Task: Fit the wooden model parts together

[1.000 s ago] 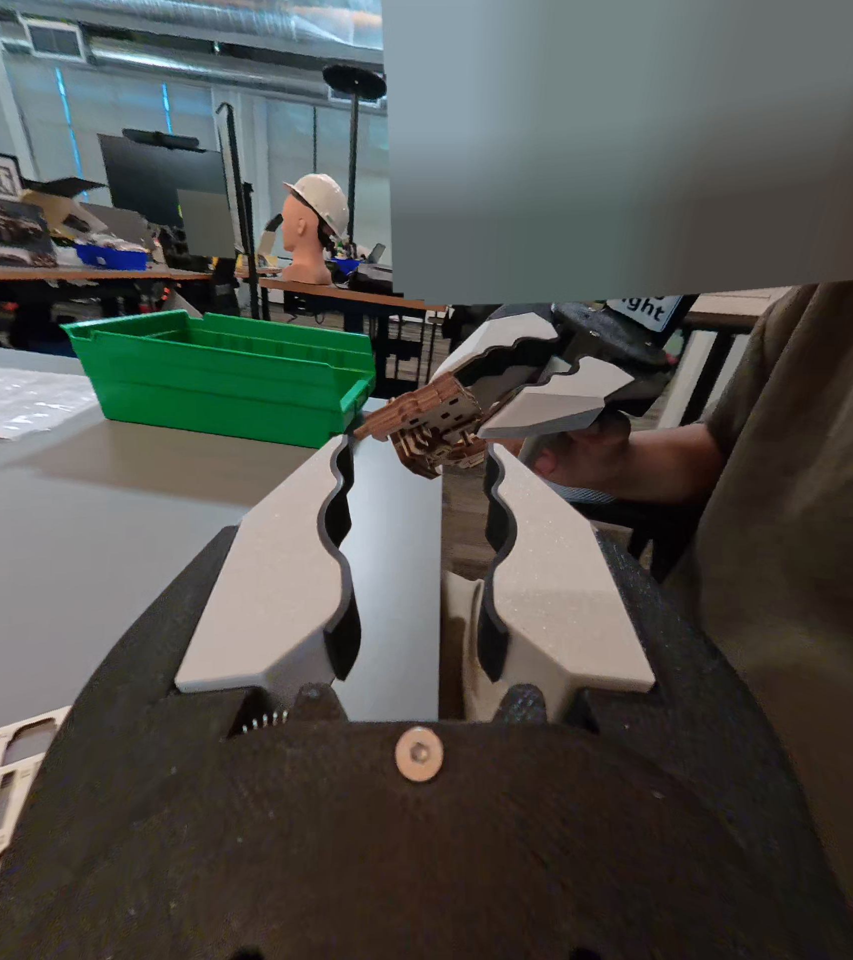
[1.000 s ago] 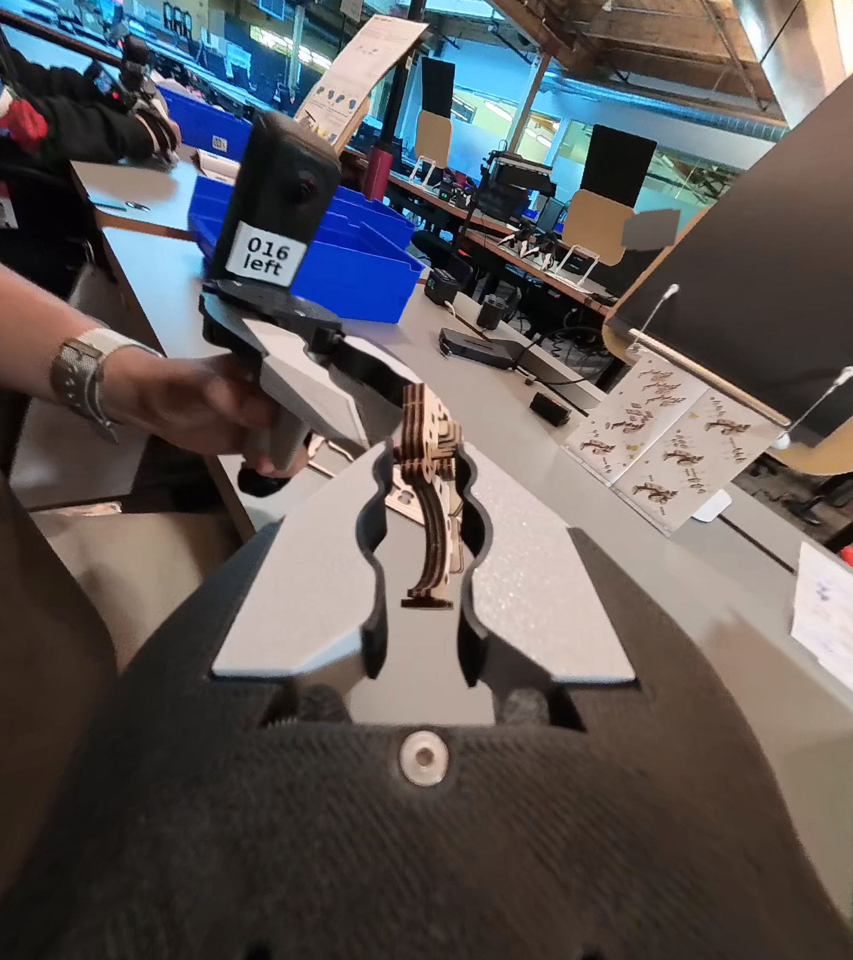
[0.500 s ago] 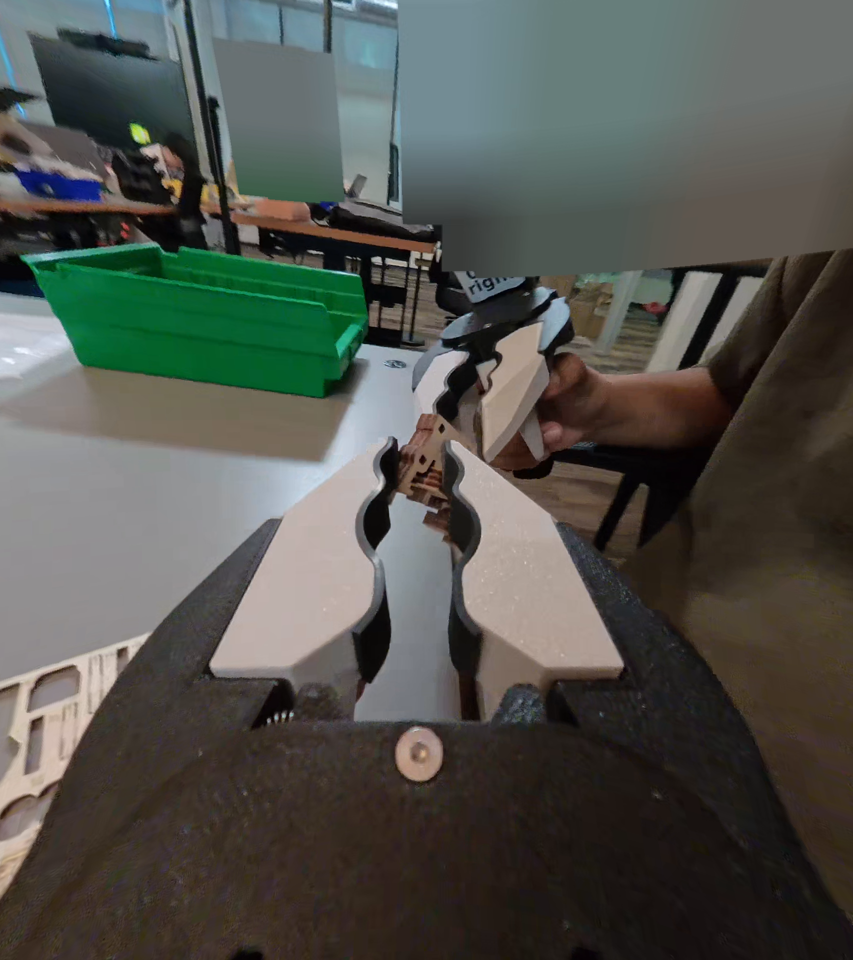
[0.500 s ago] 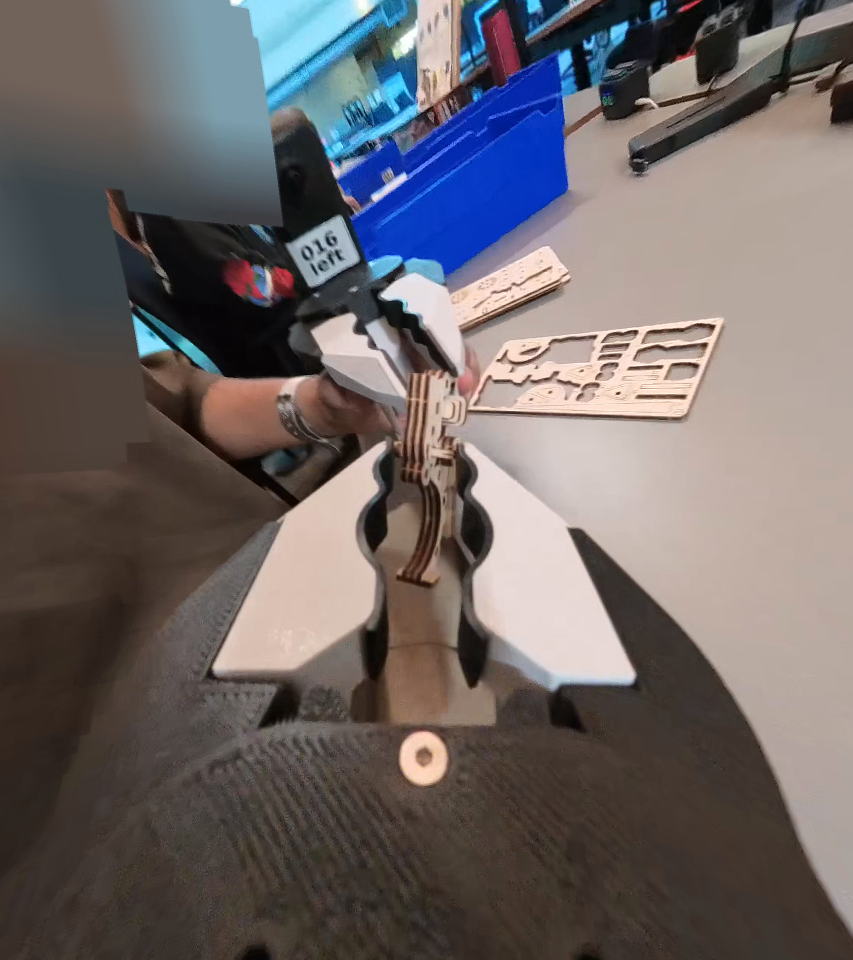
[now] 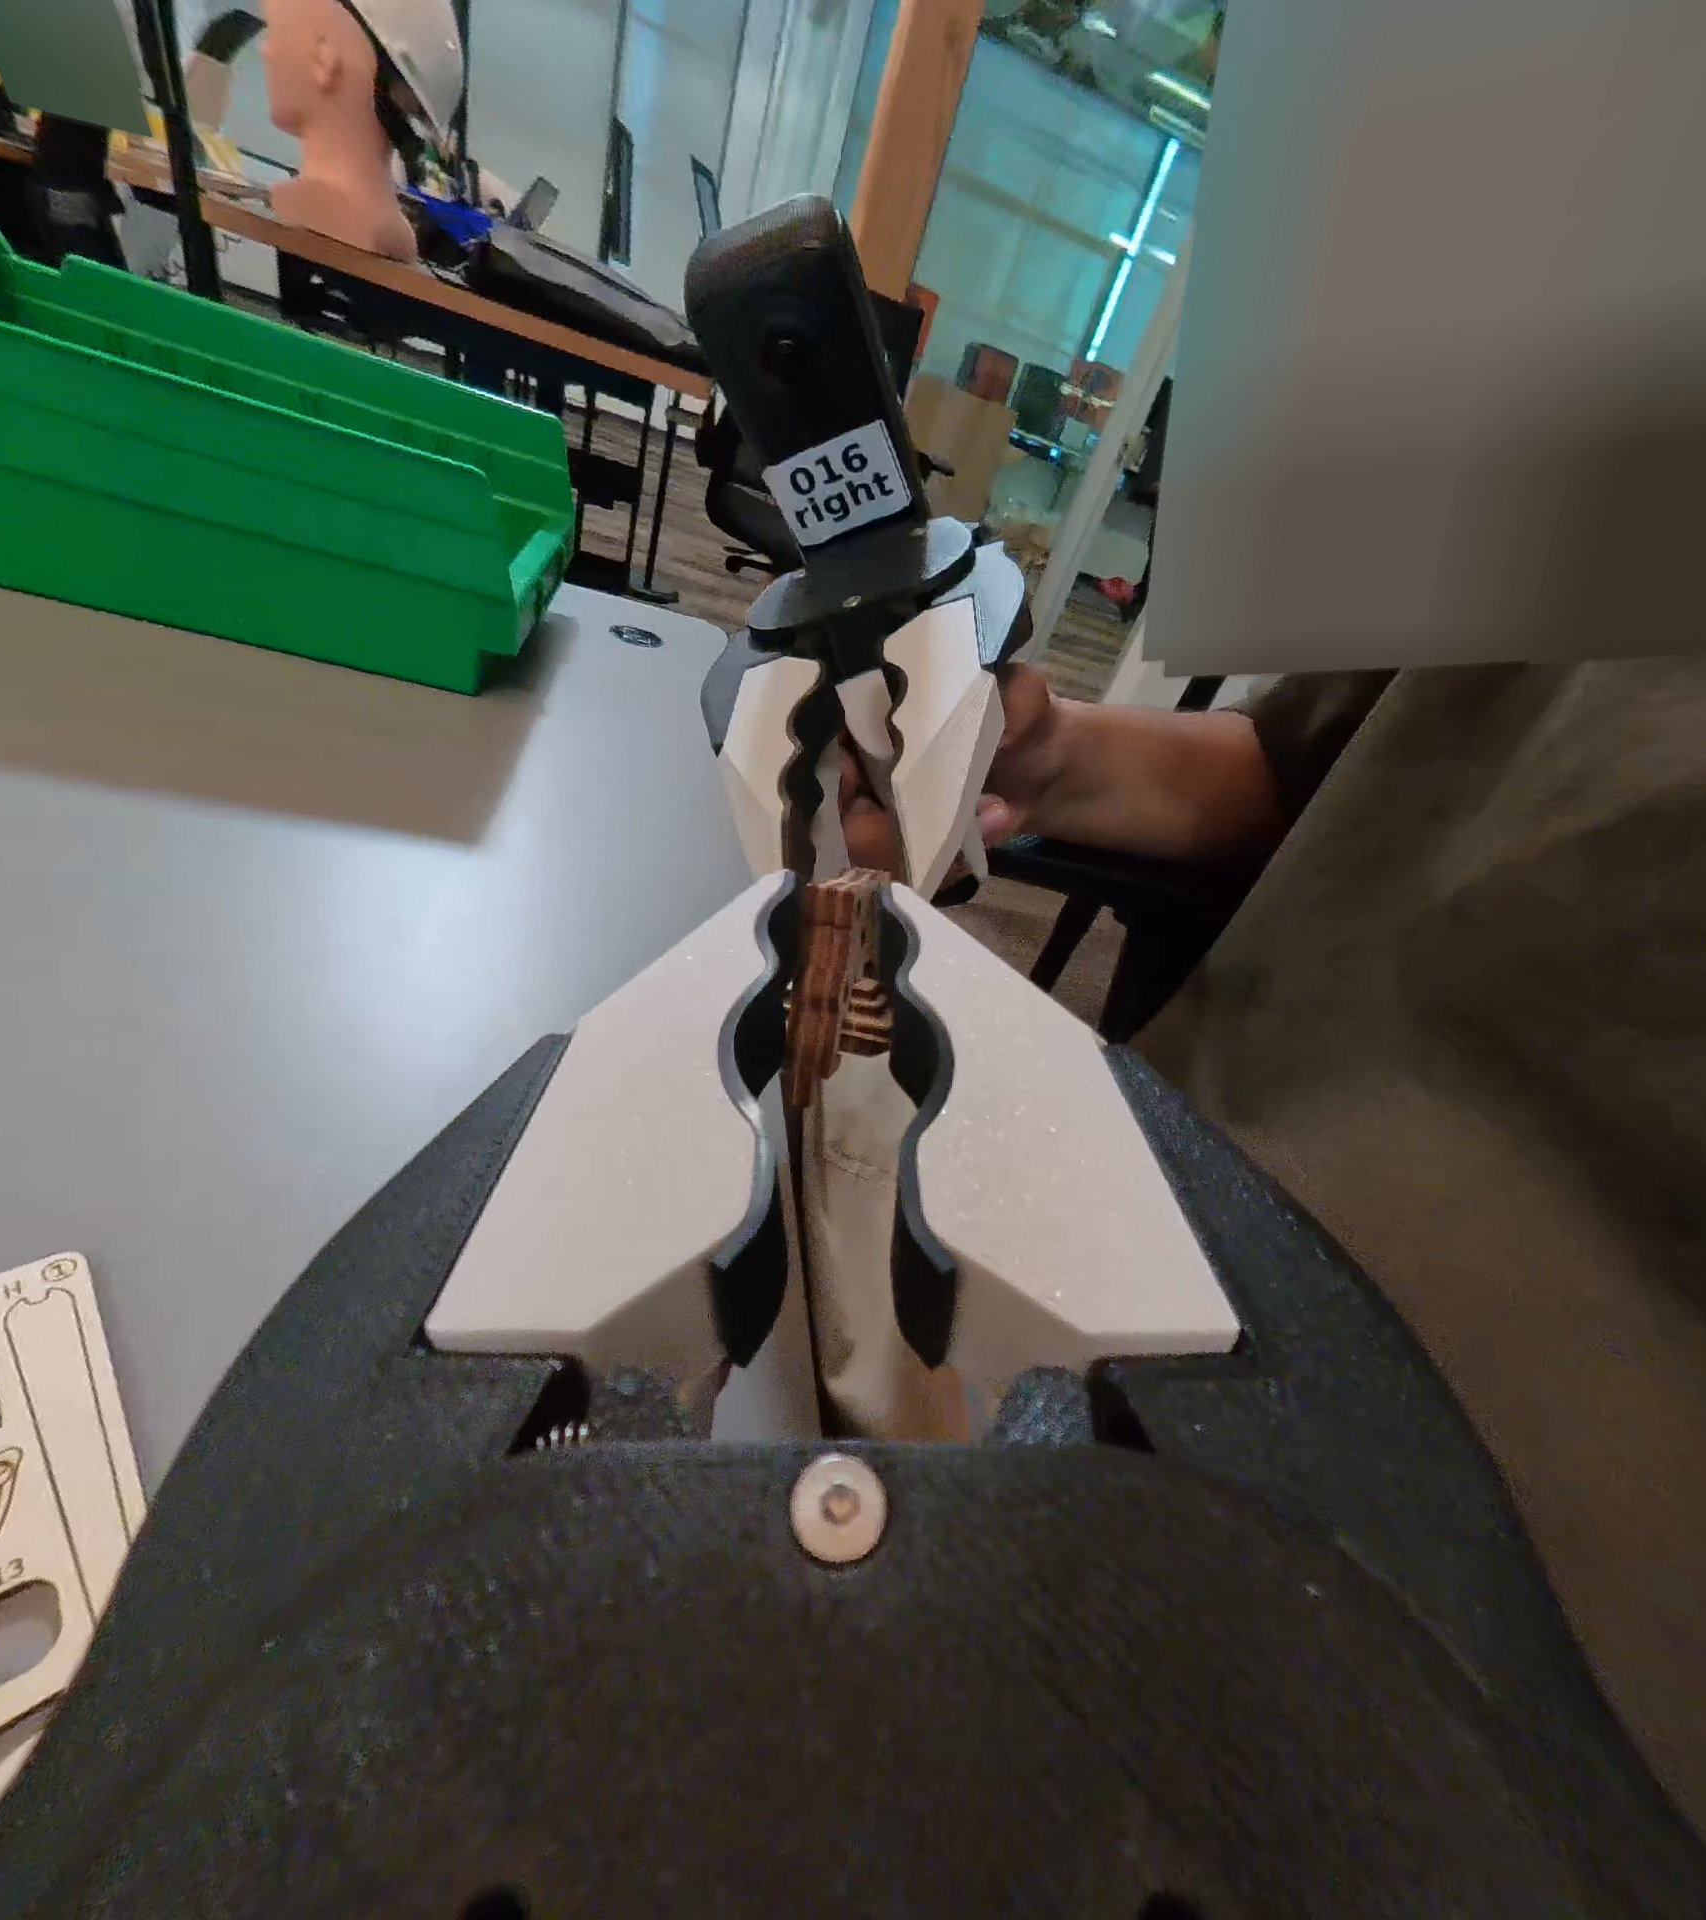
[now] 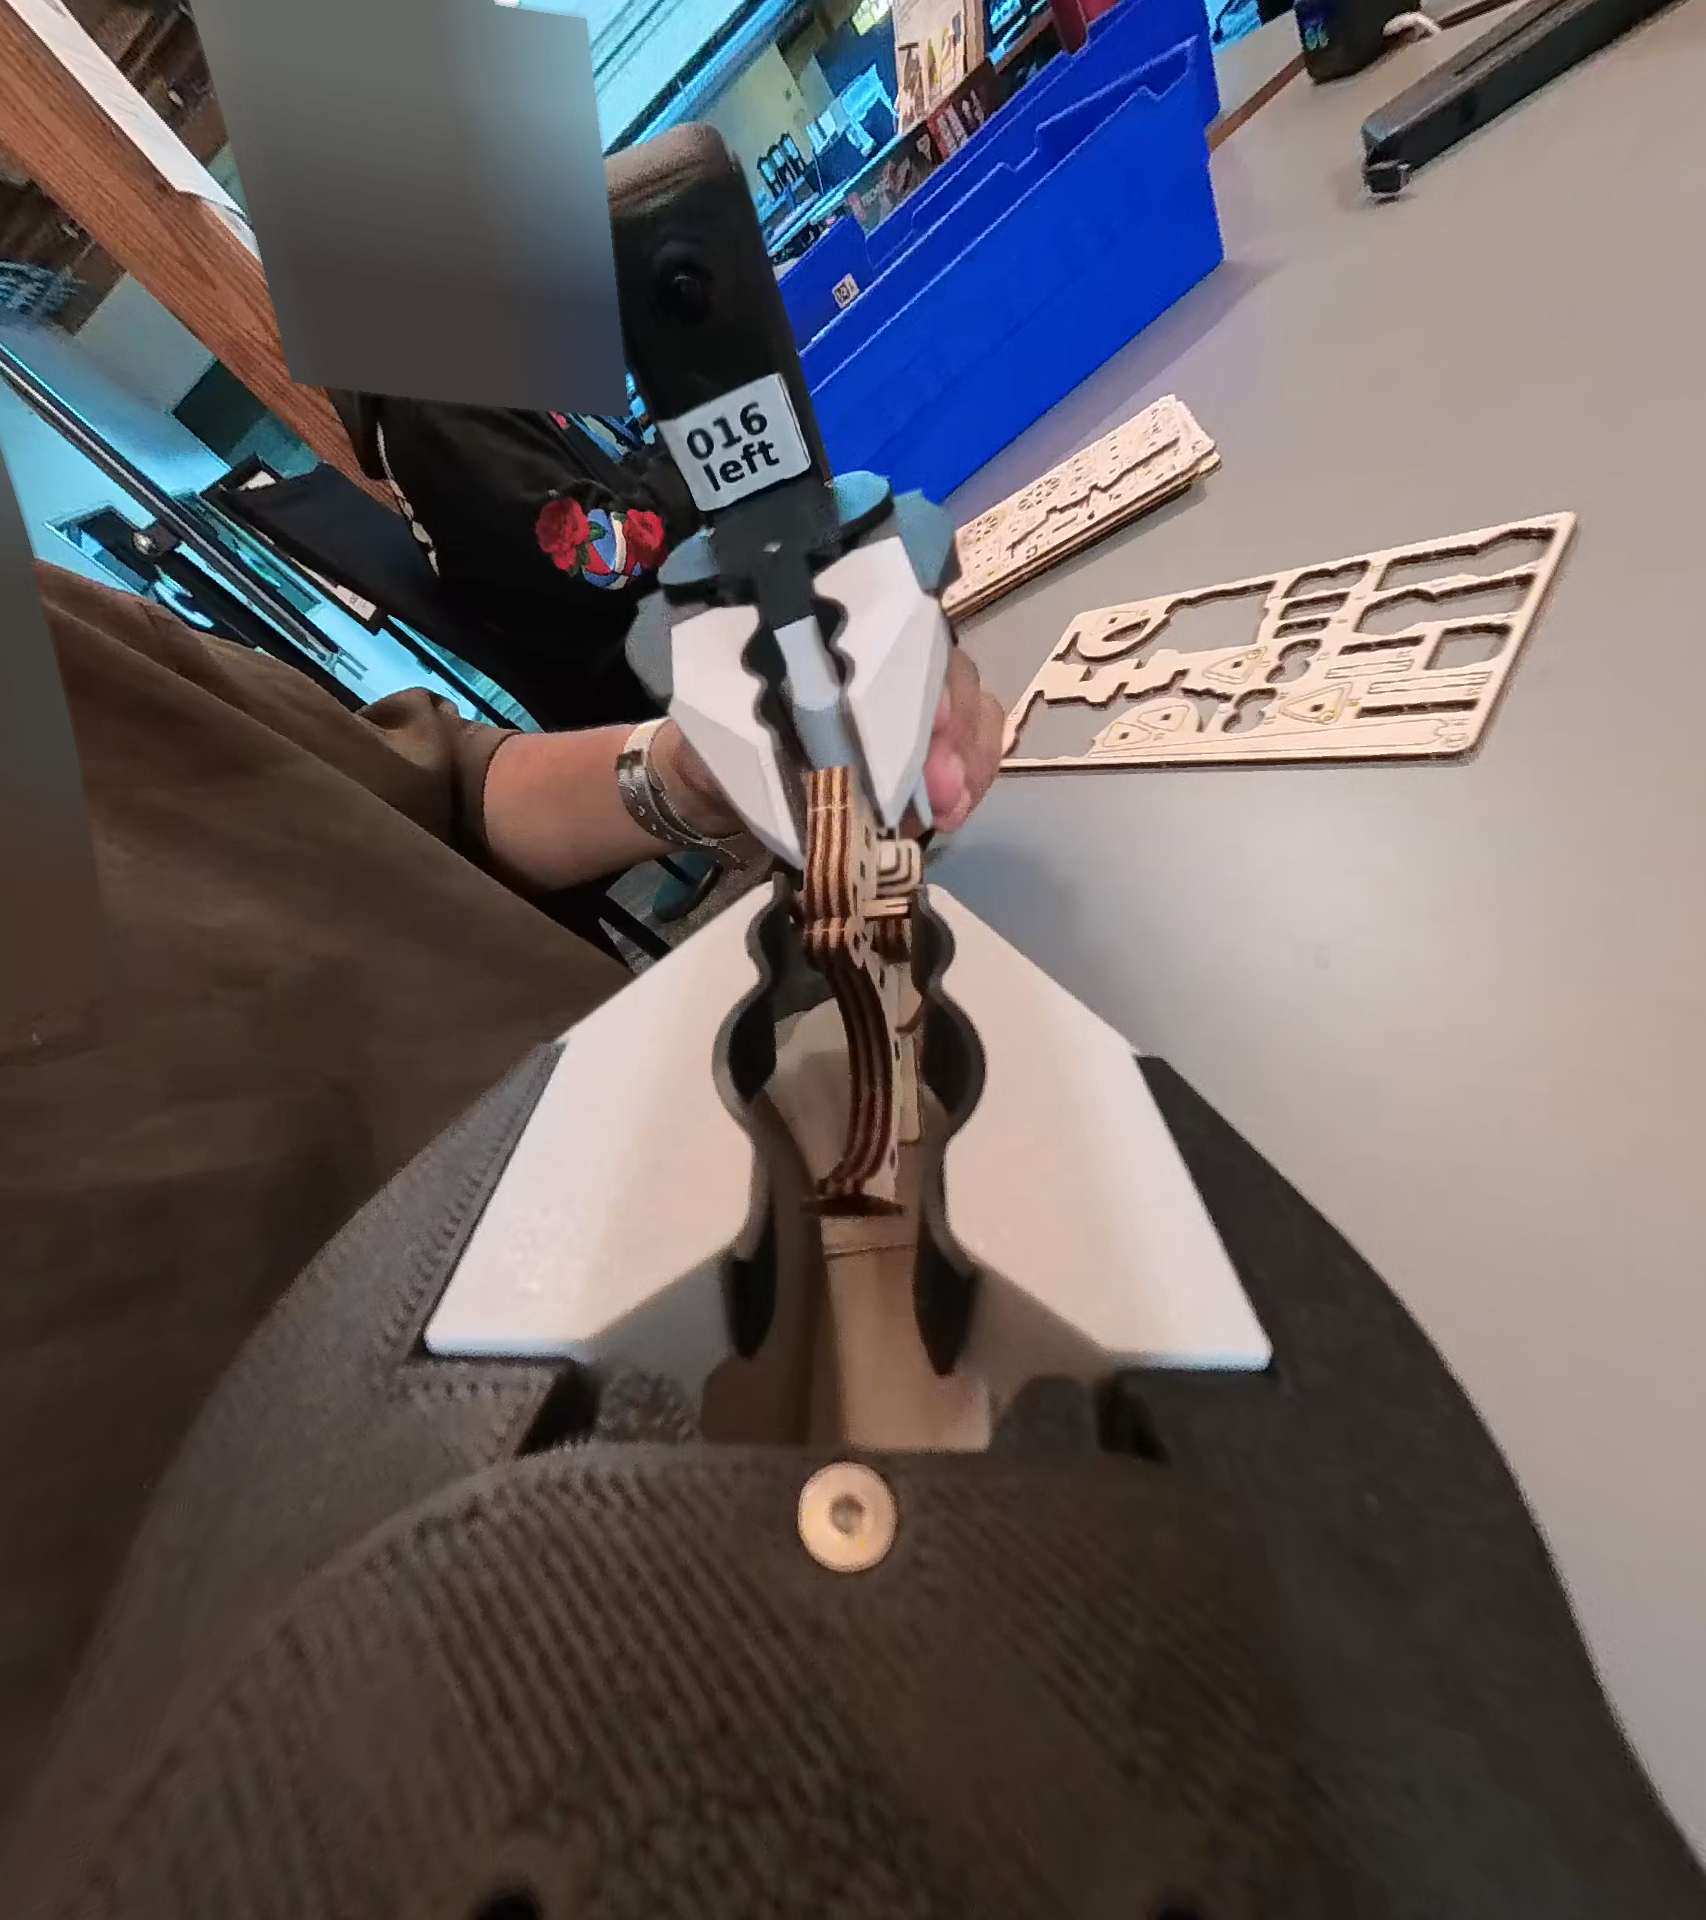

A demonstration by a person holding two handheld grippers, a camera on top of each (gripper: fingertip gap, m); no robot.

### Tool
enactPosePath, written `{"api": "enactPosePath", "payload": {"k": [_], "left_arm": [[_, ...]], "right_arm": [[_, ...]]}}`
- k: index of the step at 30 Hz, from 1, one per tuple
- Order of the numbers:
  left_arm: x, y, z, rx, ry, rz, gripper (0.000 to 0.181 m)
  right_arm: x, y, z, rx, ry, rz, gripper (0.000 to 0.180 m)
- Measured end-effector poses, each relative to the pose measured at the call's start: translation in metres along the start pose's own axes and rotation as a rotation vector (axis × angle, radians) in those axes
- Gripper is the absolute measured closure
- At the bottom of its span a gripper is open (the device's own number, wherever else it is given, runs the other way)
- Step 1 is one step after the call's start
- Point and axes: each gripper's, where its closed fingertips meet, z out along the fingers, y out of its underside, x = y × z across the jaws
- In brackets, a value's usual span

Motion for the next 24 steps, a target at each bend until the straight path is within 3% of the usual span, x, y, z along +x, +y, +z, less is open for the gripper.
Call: {"api": "enactPosePath", "payload": {"k": [6,11,18,21,24], "left_arm": [[0.007,-0.003,-0.001,-0.001,0.029,0.036,0.176],[0.012,-0.007,-0.003,0.016,0.035,0.087,0.175],[0.013,-0.007,-0.006,0.000,0.015,0.163,0.175],[0.006,-0.006,-0.007,-0.025,-0.054,0.209,0.176],[0.002,-0.001,-0.006,-0.066,-0.097,0.267,0.176]], "right_arm": [[-0.005,-0.010,-0.004,0.065,-0.023,-0.052,0.156],[-0.012,-0.023,-0.013,0.131,-0.001,-0.232,0.132],[-0.002,-0.039,-0.025,0.209,0.315,-0.701,0.103],[0.000,-0.040,-0.028,0.255,0.423,-0.862,0.108],[0.005,-0.028,-0.019,0.180,0.414,-0.852,0.109]]}}
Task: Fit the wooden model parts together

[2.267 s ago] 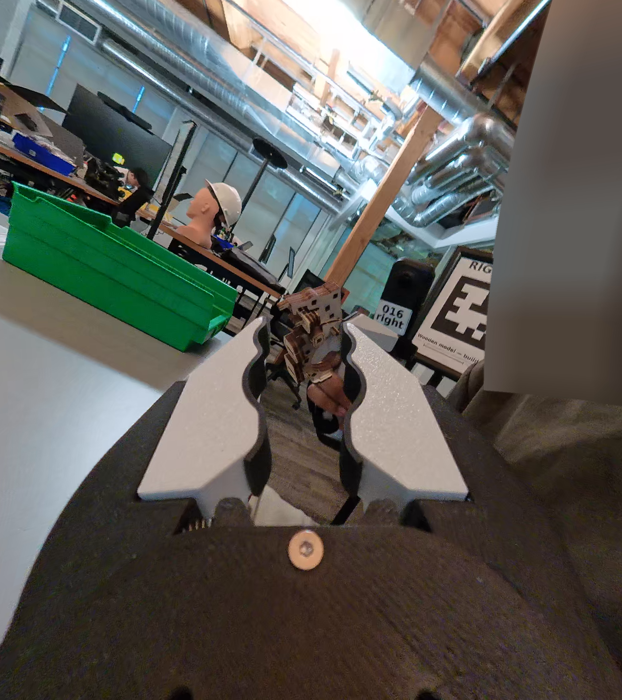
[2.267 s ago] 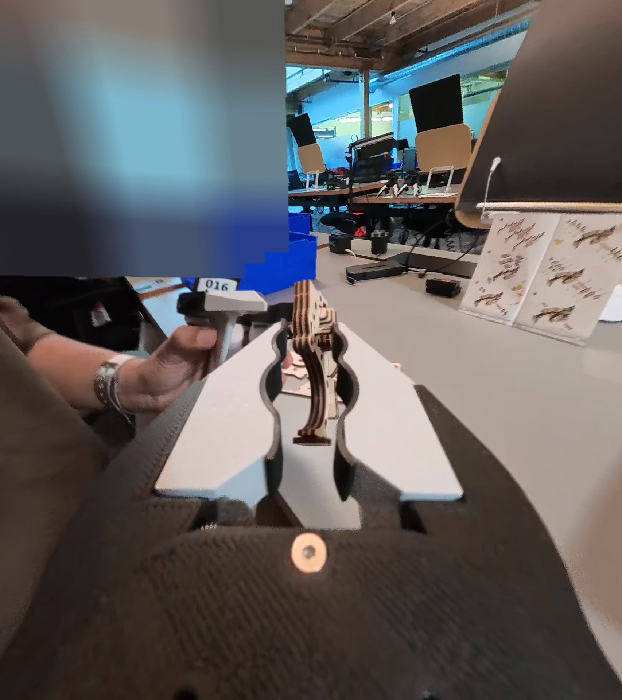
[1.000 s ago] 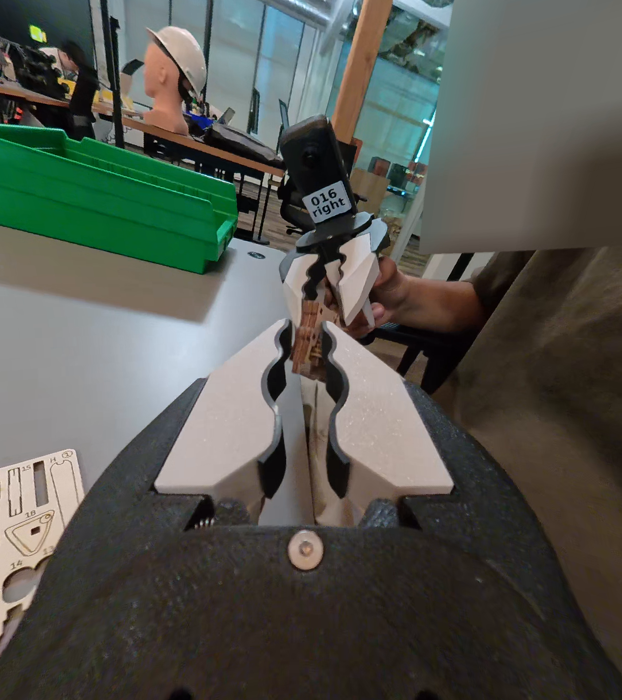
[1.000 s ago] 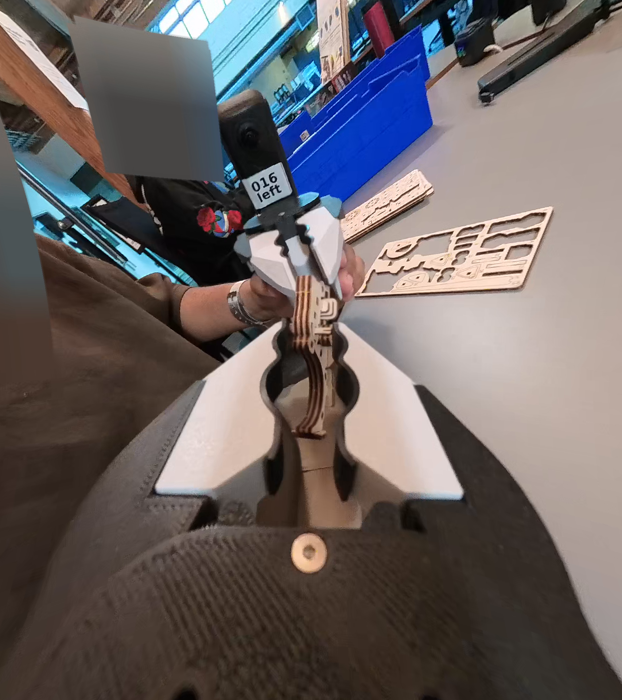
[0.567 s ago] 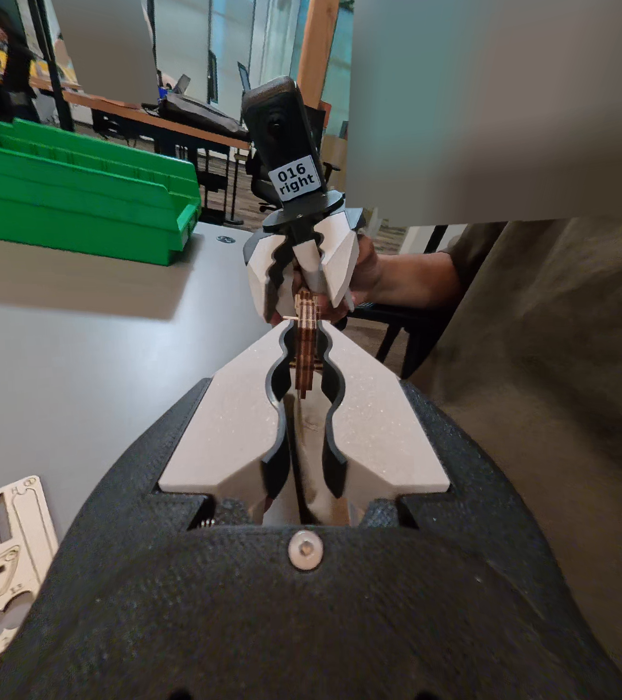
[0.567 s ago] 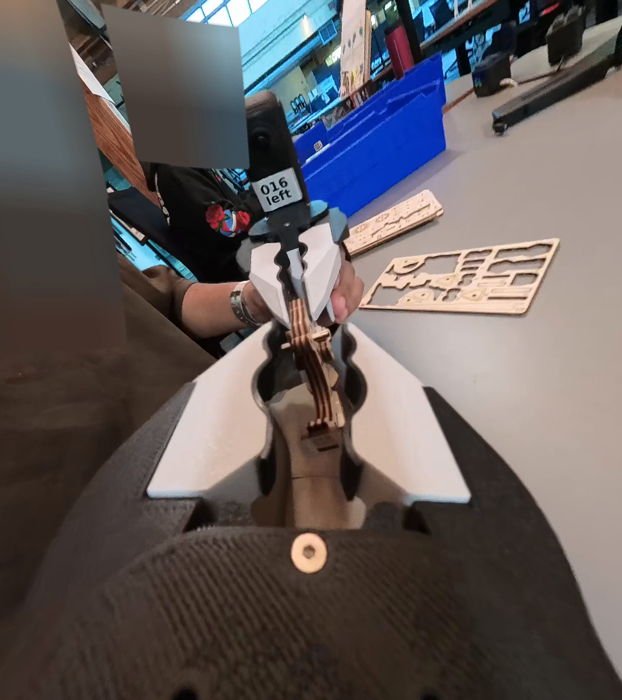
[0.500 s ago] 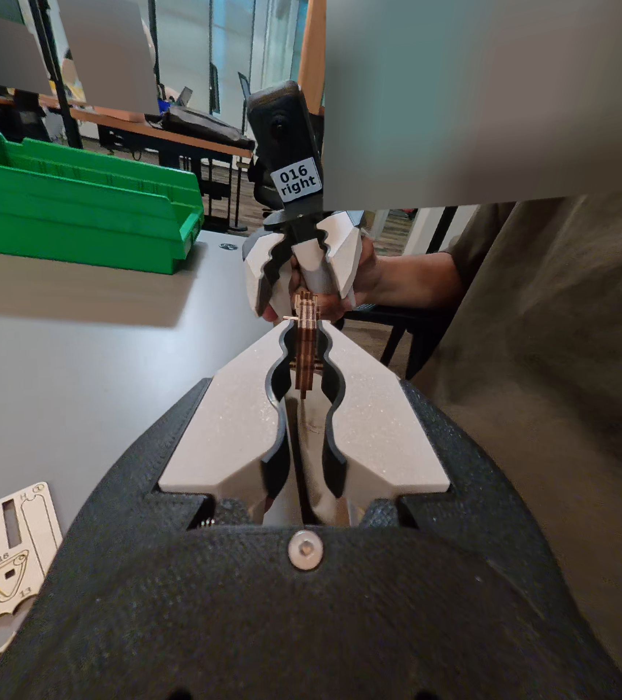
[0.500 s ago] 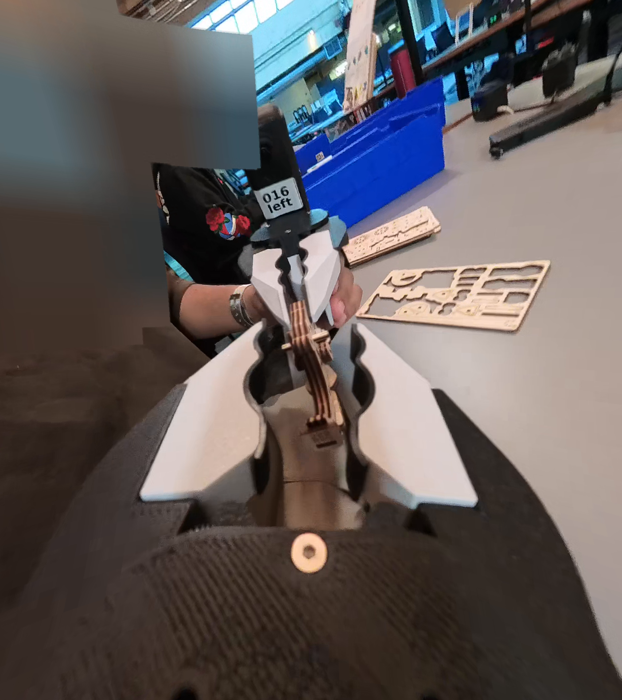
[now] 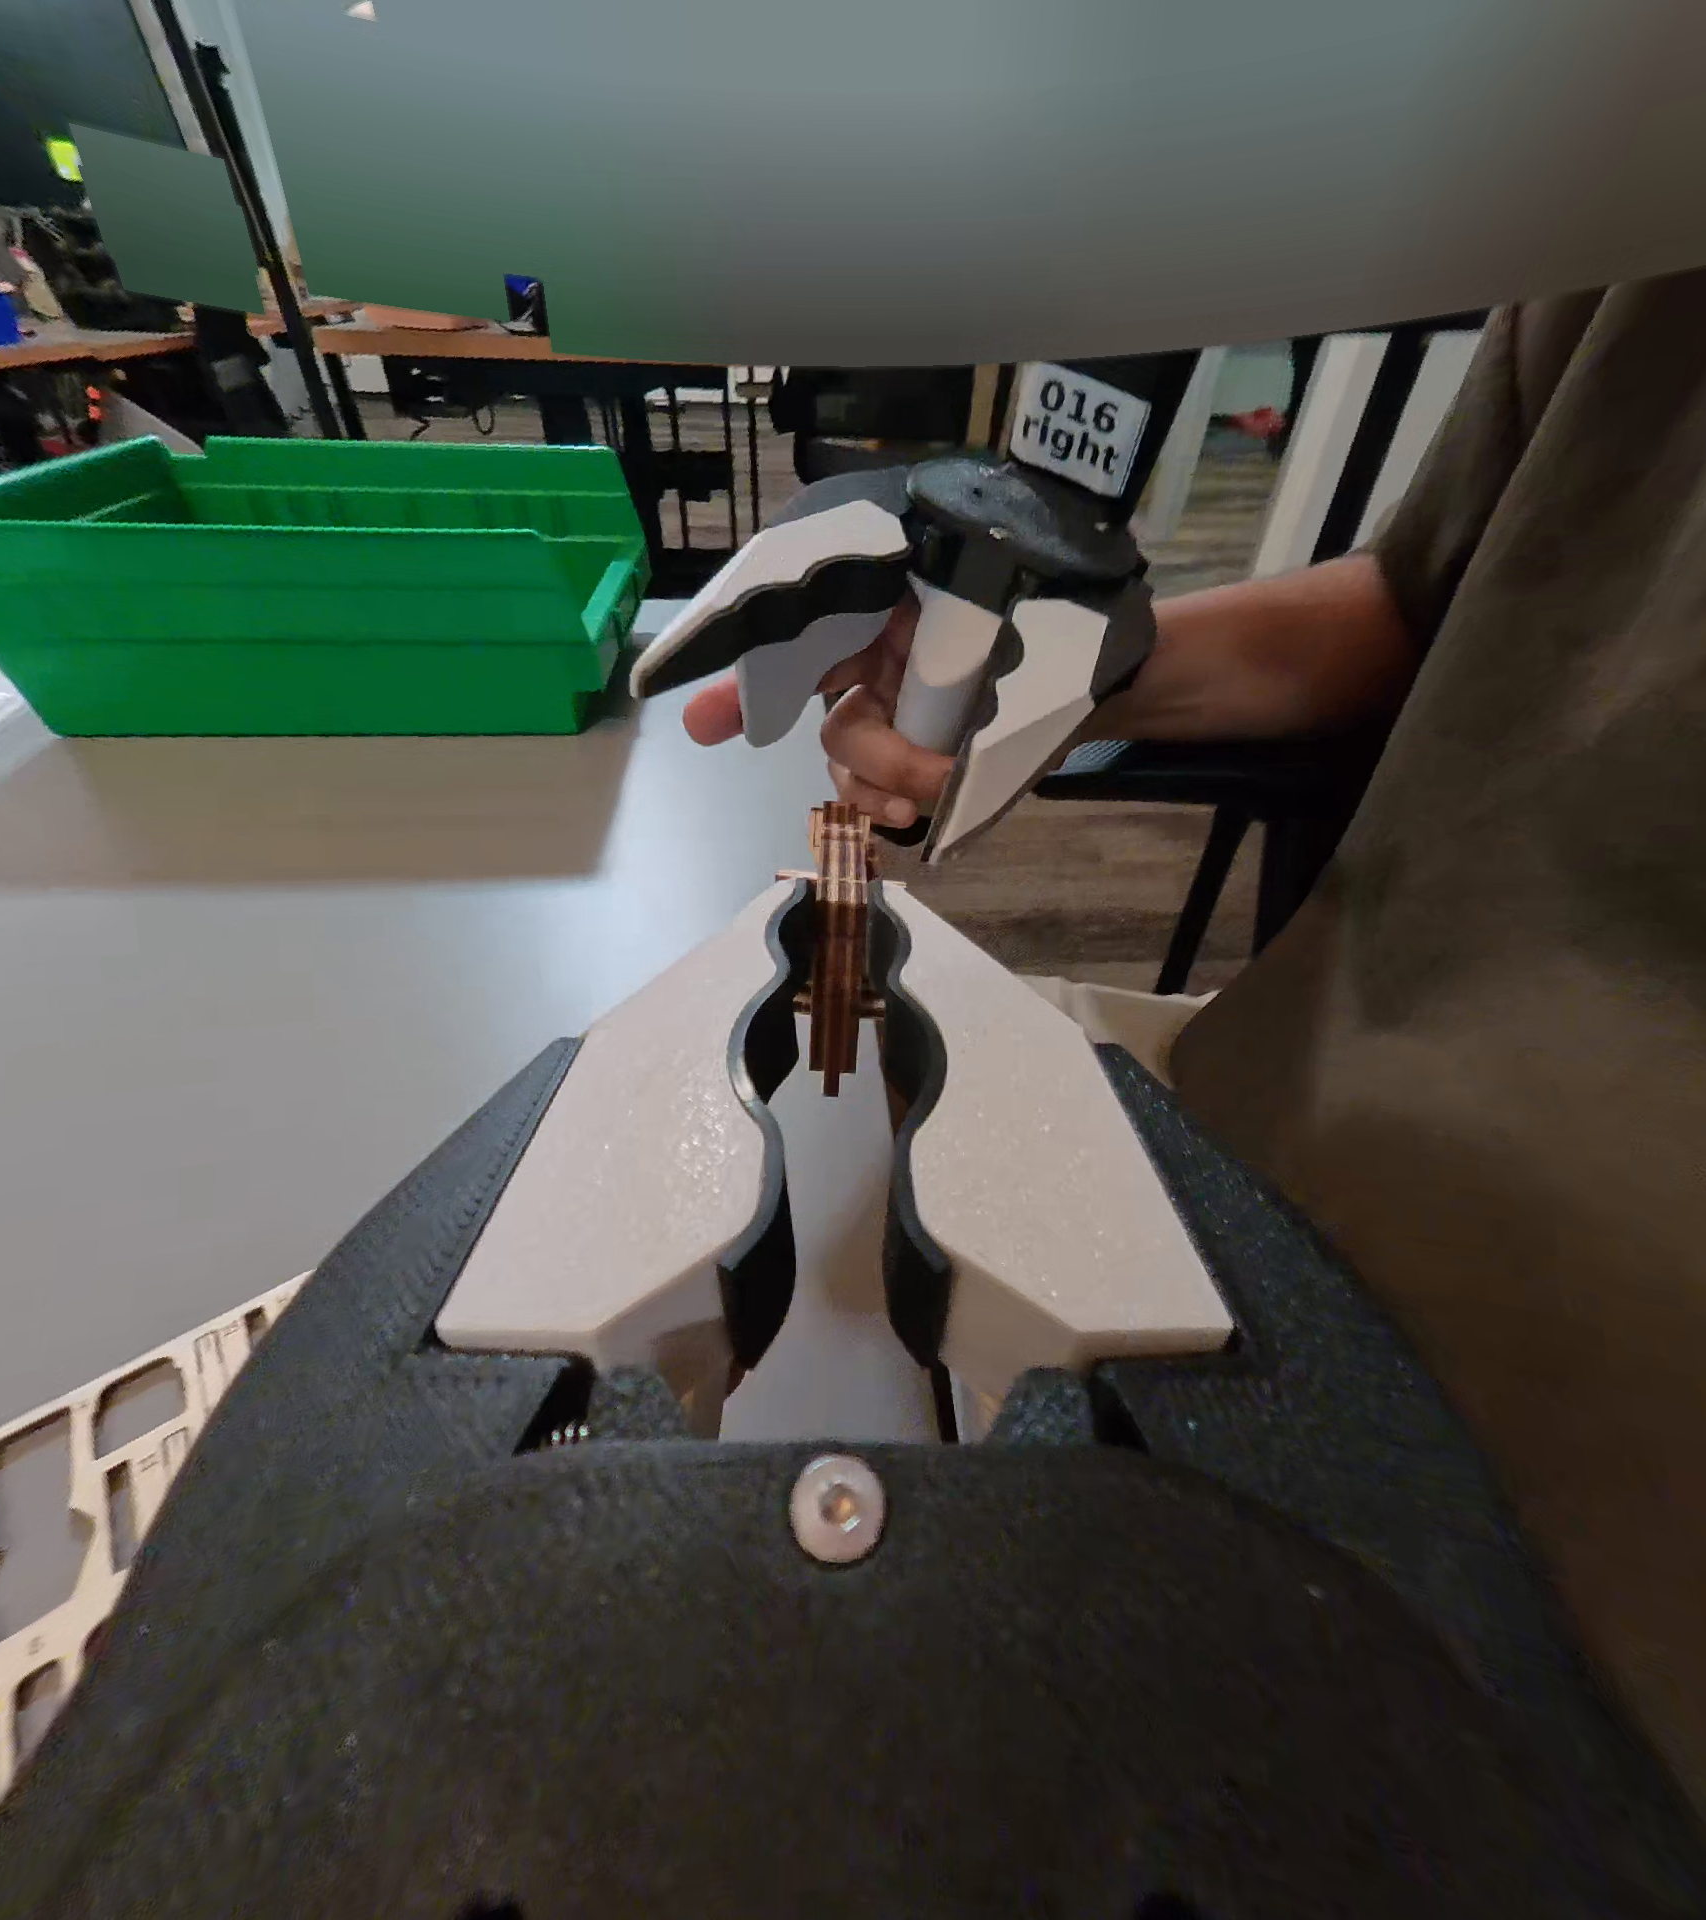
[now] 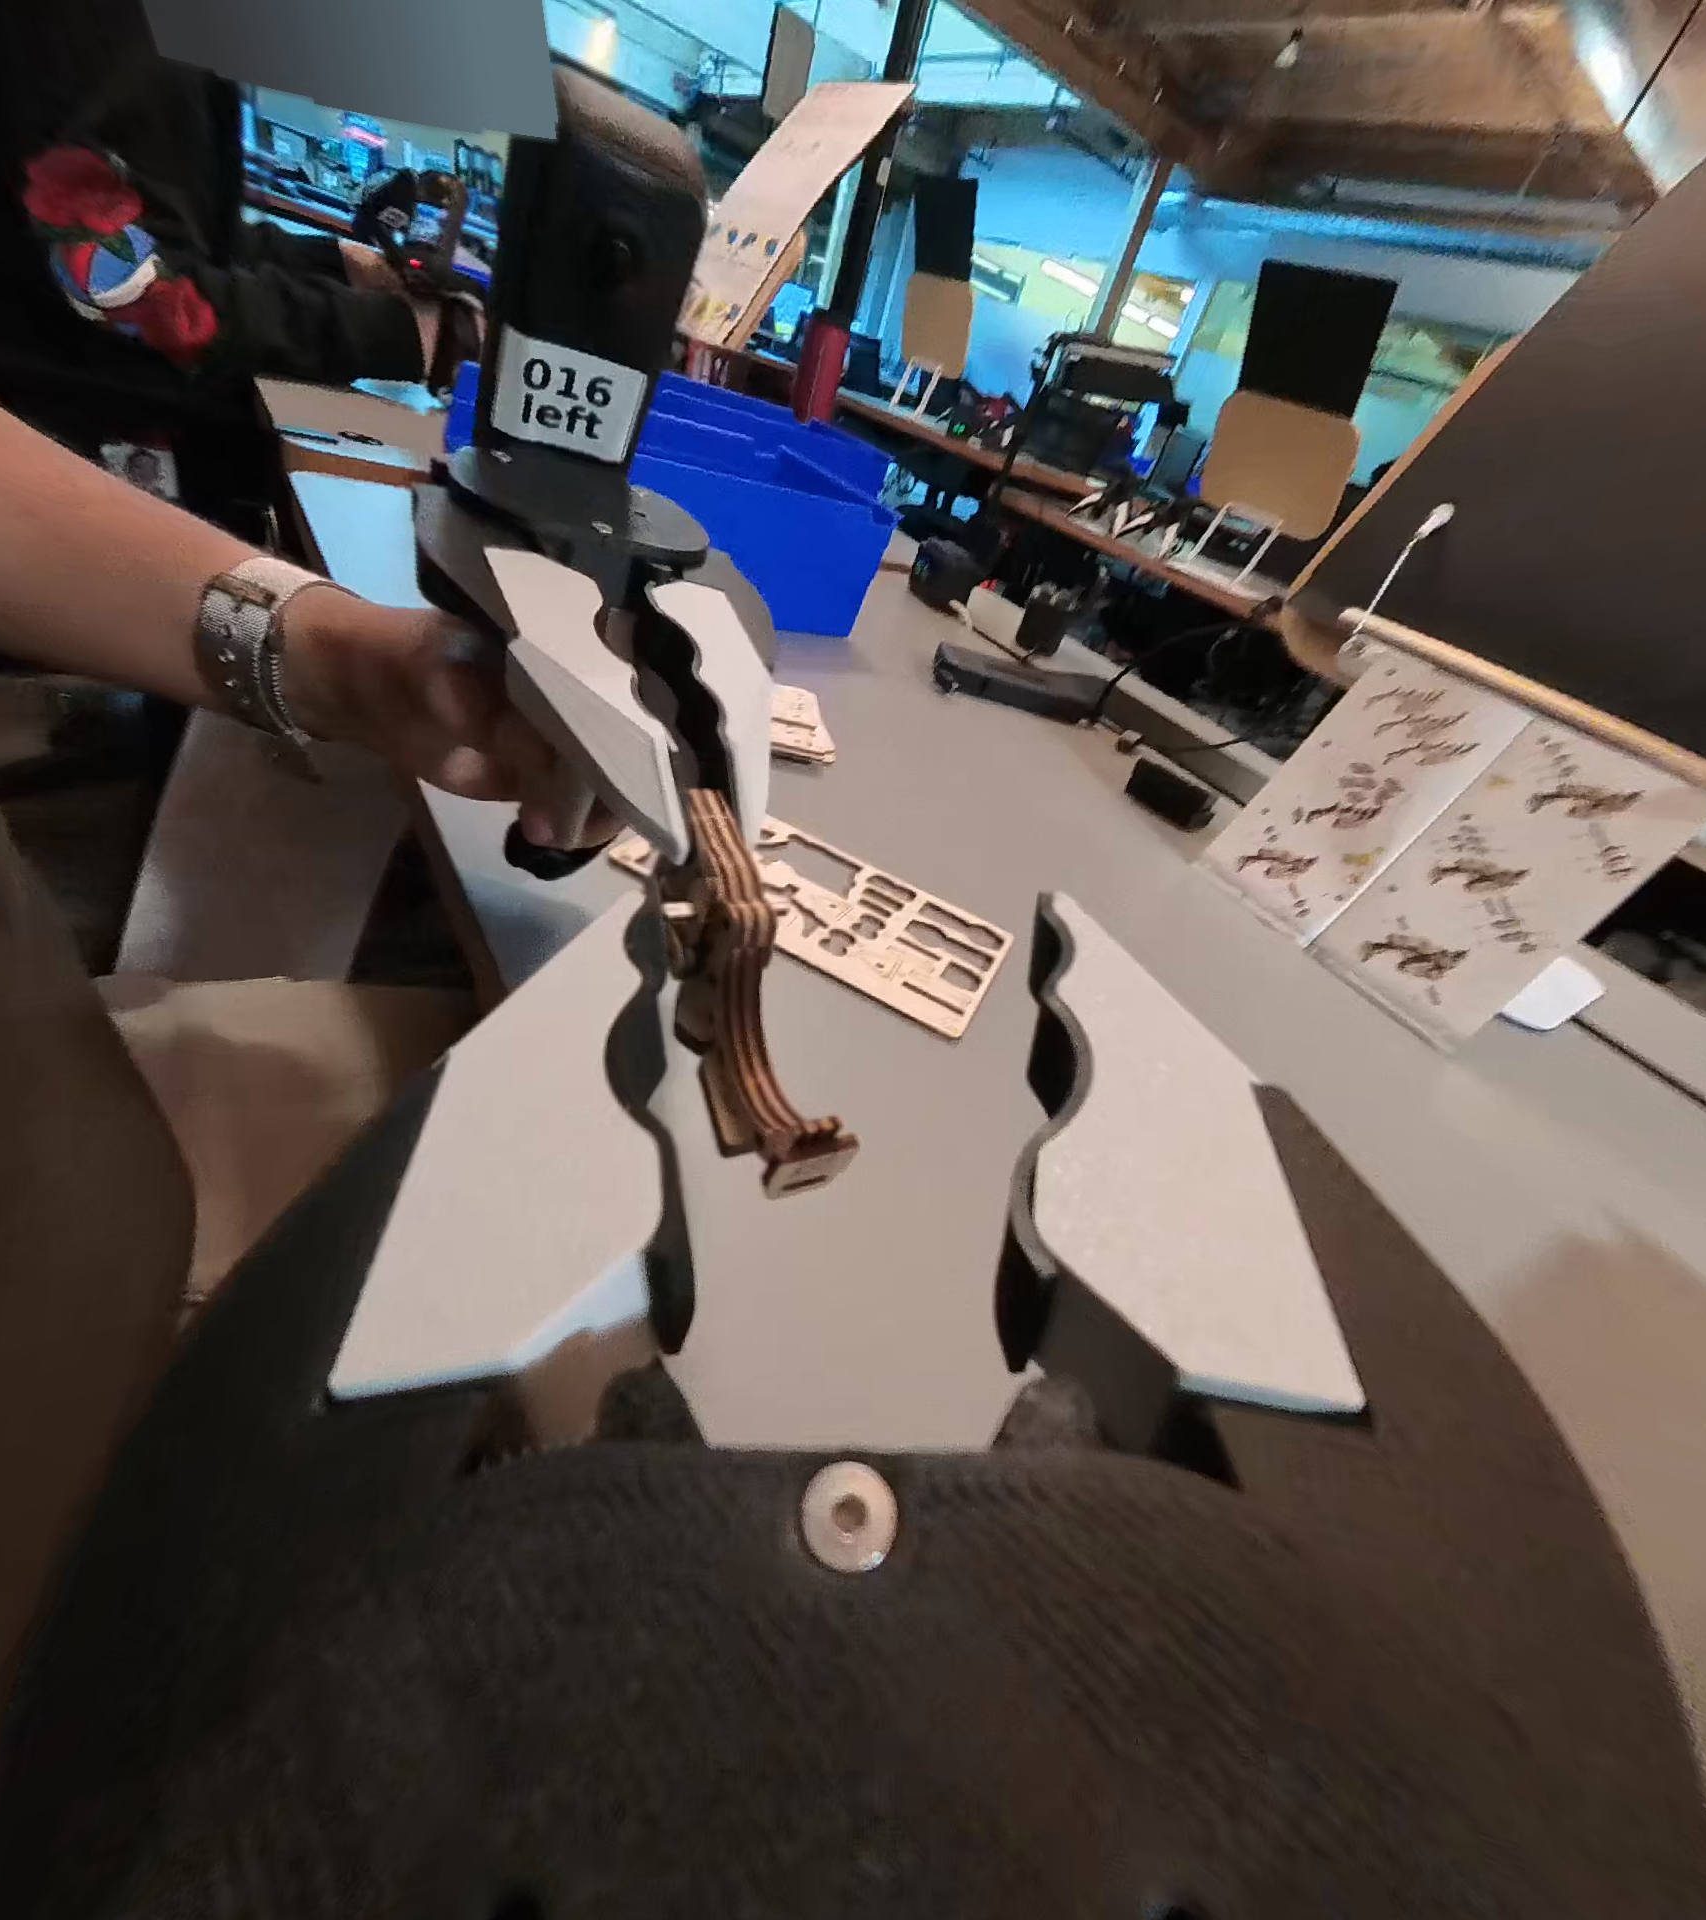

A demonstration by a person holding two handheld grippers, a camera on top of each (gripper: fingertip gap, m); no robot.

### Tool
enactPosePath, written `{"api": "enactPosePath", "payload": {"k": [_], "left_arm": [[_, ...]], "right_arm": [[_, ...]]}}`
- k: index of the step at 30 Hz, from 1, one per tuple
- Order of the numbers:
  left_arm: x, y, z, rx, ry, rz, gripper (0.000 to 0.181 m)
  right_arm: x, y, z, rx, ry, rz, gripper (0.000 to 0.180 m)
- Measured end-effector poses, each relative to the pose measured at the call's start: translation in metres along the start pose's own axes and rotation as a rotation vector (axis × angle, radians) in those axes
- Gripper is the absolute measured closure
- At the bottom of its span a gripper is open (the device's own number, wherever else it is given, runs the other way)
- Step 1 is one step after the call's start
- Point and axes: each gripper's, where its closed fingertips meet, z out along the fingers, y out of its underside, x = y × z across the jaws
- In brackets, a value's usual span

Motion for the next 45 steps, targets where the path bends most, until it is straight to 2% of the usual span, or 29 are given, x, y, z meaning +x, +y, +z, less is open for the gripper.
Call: {"api": "enactPosePath", "payload": {"k": [3,6,7,9,15,20,24,32,45], "left_arm": [[-0.001,0.004,0.001,-0.026,-0.036,0.082,0.175],[0.001,0.010,0.003,-0.058,-0.046,0.147,0.175],[0.002,0.013,0.004,-0.070,-0.045,0.158,0.175],[0.004,0.016,0.005,-0.083,-0.038,0.178,0.175],[0.013,0.016,0.008,-0.081,0.003,0.199,0.175],[0.021,0.015,0.008,-0.074,0.055,0.190,0.175],[0.028,0.012,0.007,-0.050,0.113,0.155,0.175],[0.040,0.010,0.005,-0.023,0.213,0.087,0.175],[0.040,0.005,0.001,0.018,0.250,0.024,0.175]], "right_arm": [[-0.004,0.005,0.000,-0.024,-0.047,0.057,0.118],[-0.024,0.015,-0.001,-0.098,-0.217,0.204,0.136],[-0.032,0.018,-0.002,-0.122,-0.281,0.245,0.147],[-0.037,0.023,-0.002,-0.156,-0.329,0.277,0.149],[-0.033,0.024,-0.001,-0.156,-0.277,0.200,0.148],[-0.041,0.022,-0.003,-0.141,-0.323,0.194,0.149],[-0.050,0.016,-0.006,-0.111,-0.383,0.205,0.158],[-0.061,0.010,-0.012,-0.080,-0.479,0.259,0.159],[-0.060,0.006,-0.014,-0.045,-0.503,0.289,0.163]]}}
